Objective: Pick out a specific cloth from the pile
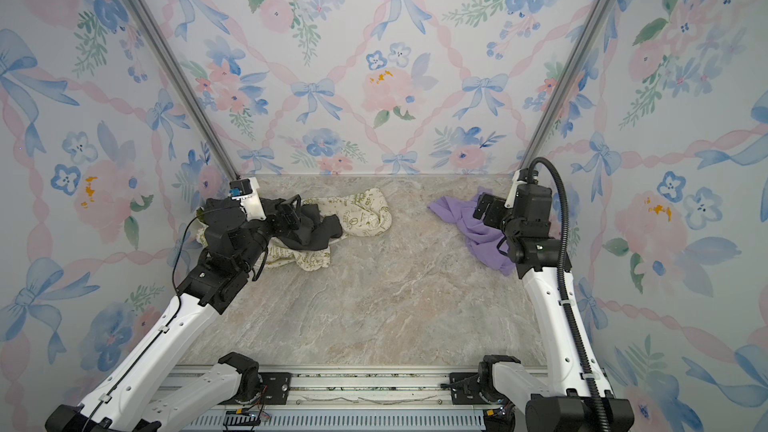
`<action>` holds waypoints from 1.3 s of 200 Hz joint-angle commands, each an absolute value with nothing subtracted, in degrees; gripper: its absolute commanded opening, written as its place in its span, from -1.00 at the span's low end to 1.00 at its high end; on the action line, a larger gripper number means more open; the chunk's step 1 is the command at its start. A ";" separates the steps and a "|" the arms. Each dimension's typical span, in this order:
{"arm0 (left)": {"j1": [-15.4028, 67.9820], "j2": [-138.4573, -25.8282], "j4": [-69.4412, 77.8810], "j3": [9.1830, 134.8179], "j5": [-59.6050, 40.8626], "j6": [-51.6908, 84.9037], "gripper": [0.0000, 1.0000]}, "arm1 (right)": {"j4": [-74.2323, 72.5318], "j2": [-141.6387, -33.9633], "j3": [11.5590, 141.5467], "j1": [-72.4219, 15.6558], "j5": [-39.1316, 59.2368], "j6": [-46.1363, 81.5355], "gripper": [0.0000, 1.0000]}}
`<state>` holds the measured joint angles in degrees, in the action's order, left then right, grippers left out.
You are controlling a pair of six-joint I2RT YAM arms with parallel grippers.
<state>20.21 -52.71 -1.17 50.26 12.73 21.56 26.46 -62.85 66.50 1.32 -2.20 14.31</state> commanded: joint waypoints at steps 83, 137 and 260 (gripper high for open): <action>19.79 -48.44 8.00 43.29 16.04 20.39 0.96 | 32.64 -73.90 65.34 5.89 -8.42 16.79 0.96; 19.80 -47.64 8.09 43.11 16.52 20.57 0.96 | 32.98 -87.81 69.25 9.33 -7.74 19.97 0.56; 19.69 -46.70 8.43 43.51 17.97 20.39 0.96 | 25.41 -106.15 105.45 9.74 8.18 24.86 -1.00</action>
<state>20.21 -46.76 6.42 43.59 17.37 20.58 31.73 -106.76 99.35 10.02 1.87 23.22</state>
